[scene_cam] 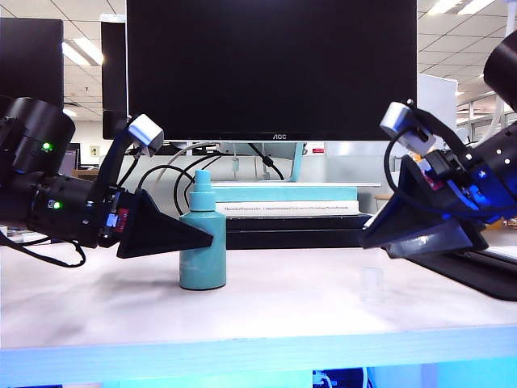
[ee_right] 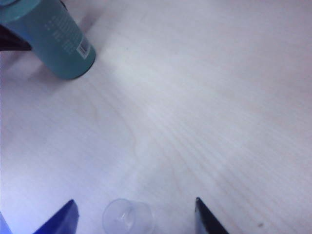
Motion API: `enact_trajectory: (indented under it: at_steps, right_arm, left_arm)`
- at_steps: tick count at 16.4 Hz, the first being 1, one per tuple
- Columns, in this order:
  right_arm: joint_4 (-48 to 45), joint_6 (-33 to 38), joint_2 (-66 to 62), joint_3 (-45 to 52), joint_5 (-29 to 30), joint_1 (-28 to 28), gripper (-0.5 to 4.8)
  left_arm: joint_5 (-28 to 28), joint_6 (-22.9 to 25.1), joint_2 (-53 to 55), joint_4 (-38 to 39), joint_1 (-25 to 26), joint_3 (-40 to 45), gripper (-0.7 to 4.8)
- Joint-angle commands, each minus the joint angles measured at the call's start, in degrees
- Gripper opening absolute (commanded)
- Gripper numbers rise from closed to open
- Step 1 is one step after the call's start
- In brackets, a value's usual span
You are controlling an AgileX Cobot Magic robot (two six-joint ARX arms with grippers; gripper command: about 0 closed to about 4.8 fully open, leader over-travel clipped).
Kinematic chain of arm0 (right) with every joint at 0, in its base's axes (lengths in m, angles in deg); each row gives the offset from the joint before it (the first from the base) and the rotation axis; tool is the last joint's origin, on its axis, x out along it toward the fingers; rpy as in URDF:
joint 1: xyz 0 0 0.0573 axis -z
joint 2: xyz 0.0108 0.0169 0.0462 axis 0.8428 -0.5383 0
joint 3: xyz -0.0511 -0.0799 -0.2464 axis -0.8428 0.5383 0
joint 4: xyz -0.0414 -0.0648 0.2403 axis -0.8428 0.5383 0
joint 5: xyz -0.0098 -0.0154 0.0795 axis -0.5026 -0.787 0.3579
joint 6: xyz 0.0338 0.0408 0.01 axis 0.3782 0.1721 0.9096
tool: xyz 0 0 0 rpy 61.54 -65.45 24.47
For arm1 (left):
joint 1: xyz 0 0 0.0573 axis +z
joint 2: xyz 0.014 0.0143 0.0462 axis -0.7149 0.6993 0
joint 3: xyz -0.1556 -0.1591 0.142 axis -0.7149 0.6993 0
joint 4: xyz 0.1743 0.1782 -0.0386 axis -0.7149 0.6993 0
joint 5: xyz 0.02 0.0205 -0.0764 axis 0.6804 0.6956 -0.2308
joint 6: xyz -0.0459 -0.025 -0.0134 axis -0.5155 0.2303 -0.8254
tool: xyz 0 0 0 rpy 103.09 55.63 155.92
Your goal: Pick up the sprayer with the left hand, pick up its lid with the right hand then put the lid on the sprayer.
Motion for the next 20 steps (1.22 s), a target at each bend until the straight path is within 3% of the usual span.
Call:
enact_trajectory:
  at_steps: [1,9,13,14,16,17,18,20]
  right_arm:
    - [1.05,-0.46,0.09,-0.24,0.31,-0.04,3.06]
    - [2.21,-1.42,-0.79,-0.24,0.13,-0.96,3.06]
    - [0.26,-1.60,-4.35,-0.26,-3.56,-5.70,3.03]
    - [-0.20,-1.81,-4.83,-0.26,-5.35,-6.54,2.83]
    - [-0.42,-1.81,-4.90,-0.26,-6.99,-7.02,1.73]
    - [-0.44,-1.84,-4.90,-0.26,-7.67,-7.02,1.66]
    - [-0.50,-1.84,-4.90,-0.26,-9.01,-7.02,1.08]
    - [-1.31,-1.81,-4.90,-0.26,-9.14,-7.02,1.02]
  left_arm:
    - [-0.50,0.09,0.00,-0.11,-0.09,-0.24,1.55]
    - [-0.50,0.07,0.00,-0.11,-0.09,-0.26,1.55]
    - [-0.33,0.07,0.04,-0.09,-0.09,-0.26,1.55]
    - [-0.35,0.07,0.04,-0.09,-0.09,-0.26,1.55]
    - [-0.35,0.04,0.04,-0.07,-0.09,-0.24,1.55]
    - [-0.35,0.04,0.04,-0.04,-0.09,-0.24,1.54]
    - [-0.35,0.04,0.04,-0.04,-0.09,-0.24,1.55]
    - [-0.35,0.04,0.04,-0.04,-0.09,-0.24,1.55]
